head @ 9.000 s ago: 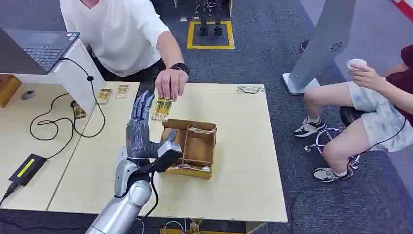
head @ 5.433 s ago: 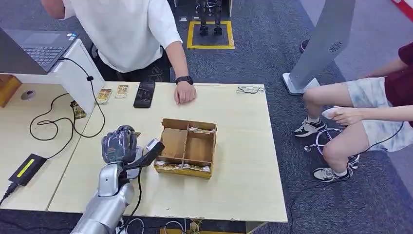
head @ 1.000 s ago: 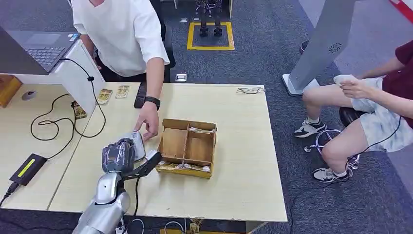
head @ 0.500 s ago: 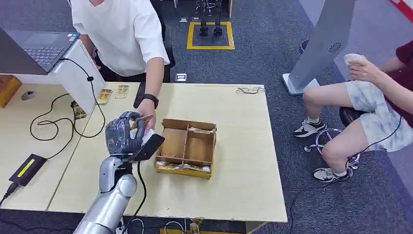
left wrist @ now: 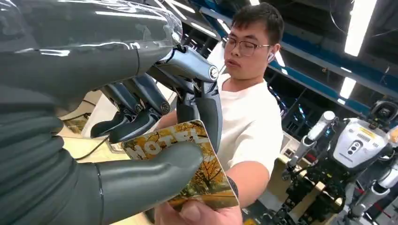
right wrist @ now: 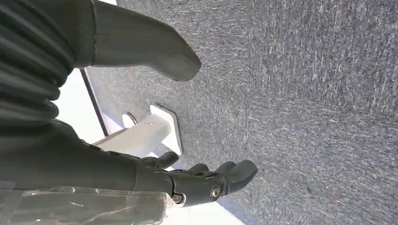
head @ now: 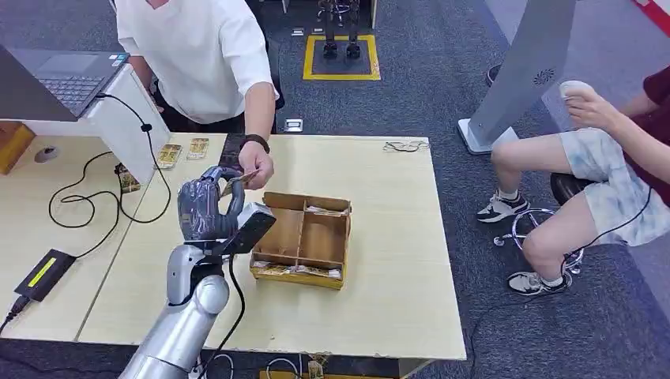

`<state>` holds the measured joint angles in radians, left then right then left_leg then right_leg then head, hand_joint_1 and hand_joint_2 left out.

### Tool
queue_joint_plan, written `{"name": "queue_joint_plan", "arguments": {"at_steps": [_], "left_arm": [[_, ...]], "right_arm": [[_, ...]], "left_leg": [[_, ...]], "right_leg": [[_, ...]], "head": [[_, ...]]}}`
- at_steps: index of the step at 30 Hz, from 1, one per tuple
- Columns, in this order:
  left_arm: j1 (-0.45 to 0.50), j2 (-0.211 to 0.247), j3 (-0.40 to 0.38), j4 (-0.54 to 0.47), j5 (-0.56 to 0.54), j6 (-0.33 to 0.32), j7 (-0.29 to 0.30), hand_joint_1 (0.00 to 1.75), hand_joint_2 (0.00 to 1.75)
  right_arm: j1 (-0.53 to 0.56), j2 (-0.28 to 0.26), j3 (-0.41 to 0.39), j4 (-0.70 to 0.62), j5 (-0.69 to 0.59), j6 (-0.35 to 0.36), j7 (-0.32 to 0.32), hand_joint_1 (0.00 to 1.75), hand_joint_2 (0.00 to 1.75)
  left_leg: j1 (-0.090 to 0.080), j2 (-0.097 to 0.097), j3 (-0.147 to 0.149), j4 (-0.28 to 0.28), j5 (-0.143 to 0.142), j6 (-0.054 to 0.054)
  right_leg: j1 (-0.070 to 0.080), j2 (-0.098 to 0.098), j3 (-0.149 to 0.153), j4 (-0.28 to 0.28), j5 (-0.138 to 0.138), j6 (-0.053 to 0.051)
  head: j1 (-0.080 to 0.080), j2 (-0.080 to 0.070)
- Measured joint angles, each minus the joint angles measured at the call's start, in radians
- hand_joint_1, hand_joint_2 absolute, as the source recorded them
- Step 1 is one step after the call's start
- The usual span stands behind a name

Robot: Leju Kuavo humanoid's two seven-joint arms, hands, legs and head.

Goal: Pass the card to the sensor for recognition and then transmit it.

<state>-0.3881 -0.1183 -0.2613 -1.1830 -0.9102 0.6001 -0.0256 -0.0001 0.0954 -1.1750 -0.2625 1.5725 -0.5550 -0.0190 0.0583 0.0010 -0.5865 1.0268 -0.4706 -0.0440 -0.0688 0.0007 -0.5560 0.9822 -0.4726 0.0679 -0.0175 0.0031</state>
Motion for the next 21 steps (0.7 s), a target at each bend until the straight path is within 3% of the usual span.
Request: {"name": "queue_joint_plan", "arguments": {"at_steps": [5, 6, 7, 9, 10, 11, 12, 13, 14, 15, 16, 17, 18, 19, 21], "left_arm": [[0.0, 0.0, -0.006, -0.004, 0.013, -0.006, 0.0, 1.75, 1.75], [-0.004, 0.0, -0.022, -0.008, 0.04, -0.034, 0.0, 0.12, 1.75], [-0.007, 0.0, -0.03, -0.009, 0.046, -0.043, 0.001, 0.03, 1.75], [-0.008, 0.0, -0.041, -0.014, 0.049, -0.056, 0.002, 0.26, 1.75], [-0.01, 0.0, -0.049, -0.014, 0.048, -0.056, 0.002, 0.3, 1.75], [-0.012, 0.001, -0.054, -0.014, 0.045, -0.056, 0.002, 0.49, 1.75], [-0.014, 0.001, -0.058, -0.014, 0.042, -0.056, 0.002, 0.86, 1.75], [-0.015, 0.002, -0.066, -0.015, 0.035, -0.056, 0.002, 1.1, 1.75], [-0.015, 0.002, -0.07, -0.017, 0.026, -0.055, 0.002, 1.52, 1.75], [-0.015, 0.002, -0.074, -0.019, 0.018, -0.055, 0.002, 1.5, 1.75], [-0.015, 0.003, -0.081, -0.02, 0.013, -0.055, 0.004, 1.38, 1.75], [-0.015, 0.003, -0.086, -0.022, 0.008, -0.055, 0.005, 1.12, 1.75], [-0.015, 0.003, -0.089, -0.022, 0.007, -0.055, 0.004, 0.7, 1.75], [-0.015, 0.003, -0.092, -0.022, 0.007, -0.057, 0.005, 0.07, 1.75], [-0.015, 0.006, -0.104, -0.022, 0.002, -0.067, 0.008, 0.0, 1.75]], "right_arm": [[0.0, 0.0, 0.0, 0.0, 0.0, 0.0, 0.0, 0.0, 1.75], [-0.001, 0.0, -0.003, 0.0, 0.0, 0.0, -0.002, 0.0, 1.75], [0.0, 0.0, -0.003, 0.0, 0.0, 0.0, -0.002, 0.0, 1.75], [-0.001, 0.0, -0.003, 0.0, 0.0, 0.0, -0.002, 0.0, 1.75], [-0.001, 0.0, -0.003, 0.0, 0.0, 0.0, -0.002, 0.0, 1.75], [-0.001, 0.0, -0.003, 0.0, 0.0, 0.0, -0.003, 0.0, 1.75], [-0.001, 0.001, -0.003, 0.0, 0.0, 0.0, -0.005, 0.0, 1.75], [-0.001, 0.001, -0.003, 0.0, 0.0, 0.0, -0.005, 0.0, 1.75], [-0.001, 0.001, -0.003, 0.0, 0.0, 0.0, -0.005, 0.0, 1.75], [-0.001, 0.001, -0.003, 0.0, 0.0, 0.0, -0.005, 0.0, 1.75], [-0.001, 0.001, -0.003, 0.001, 0.0, 0.0, -0.005, 0.0, 1.75], [-0.001, 0.001, -0.003, 0.001, 0.0, 0.0, -0.006, 0.0, 1.75], [-0.001, 0.001, -0.003, 0.001, 0.0, 0.0, -0.006, 0.0, 1.75], [-0.001, 0.002, -0.003, 0.001, 0.0, 0.0, -0.007, 0.0, 1.75], [-0.001, 0.003, -0.005, 0.001, 0.0, 0.001, -0.008, 0.0, 1.75]], "left_leg": [[0.0, 0.0, 0.0, 0.0, 0.0, 0.0], [0.0, 0.0, 0.0, 0.0, 0.0, 0.0], [0.0, 0.0, 0.0, 0.0, 0.0, 0.0], [0.0, 0.0, 0.0, 0.0, 0.0, 0.0], [0.0, 0.0, 0.0, 0.0, 0.0, 0.0], [0.0, 0.0, 0.0, 0.0, 0.0, 0.0], [0.0, 0.0, 0.0, 0.0, 0.0, 0.0], [0.0, 0.0, 0.0, 0.0, 0.0, 0.0], [0.0, 0.0, 0.0, 0.0, 0.0, 0.0], [0.0, 0.0, 0.0, 0.0, 0.0, 0.0], [0.0, 0.0, 0.0, 0.0, 0.0, 0.0], [0.0, 0.0, 0.0, 0.0, 0.0, 0.0], [0.0, 0.0, 0.0, 0.0, 0.0, 0.0], [0.0, 0.0, 0.0, 0.0, 0.0, 0.0], [0.0, 0.0, 0.0, 0.0, 0.0, 0.0]], "right_leg": [[0.0, 0.0, 0.0, 0.0, 0.0, 0.0], [0.0, 0.0, 0.0, 0.0, 0.0, 0.0], [0.0, 0.0, 0.0, 0.0, 0.0, 0.0], [0.0, 0.0, 0.0, 0.0, 0.0, 0.0], [0.0, 0.0, 0.0, 0.0, 0.0, 0.0], [0.0, 0.0, 0.0, 0.0, 0.0, 0.0], [0.0, 0.0, 0.0, 0.0, 0.0, 0.0], [0.0, 0.0, 0.0, 0.0, 0.0, 0.0], [0.0, 0.0, 0.0, 0.0, 0.0, 0.0], [0.0, 0.0, 0.0, 0.0, 0.0, 0.0], [0.0, 0.0, 0.0, 0.0, 0.0, 0.0], [0.0, 0.0, 0.0, 0.0, 0.0, 0.0], [0.0, 0.0, 0.0, 0.0, 0.0, 0.0], [0.0, 0.0, 0.0, 0.0, 0.0, 0.0], [0.0, 0.0, 0.0, 0.0, 0.0, 0.0]], "head": [[0.0, 0.0], [0.0, 0.0], [0.0, 0.0], [0.0, 0.0], [0.0, 0.0], [0.0, 0.0], [0.0, 0.0], [0.0, 0.0], [0.0, 0.0], [0.0, 0.0], [0.0, 0.0], [0.0, 0.0], [0.0, 0.0], [0.0, 0.0], [0.0, 0.0]]}}
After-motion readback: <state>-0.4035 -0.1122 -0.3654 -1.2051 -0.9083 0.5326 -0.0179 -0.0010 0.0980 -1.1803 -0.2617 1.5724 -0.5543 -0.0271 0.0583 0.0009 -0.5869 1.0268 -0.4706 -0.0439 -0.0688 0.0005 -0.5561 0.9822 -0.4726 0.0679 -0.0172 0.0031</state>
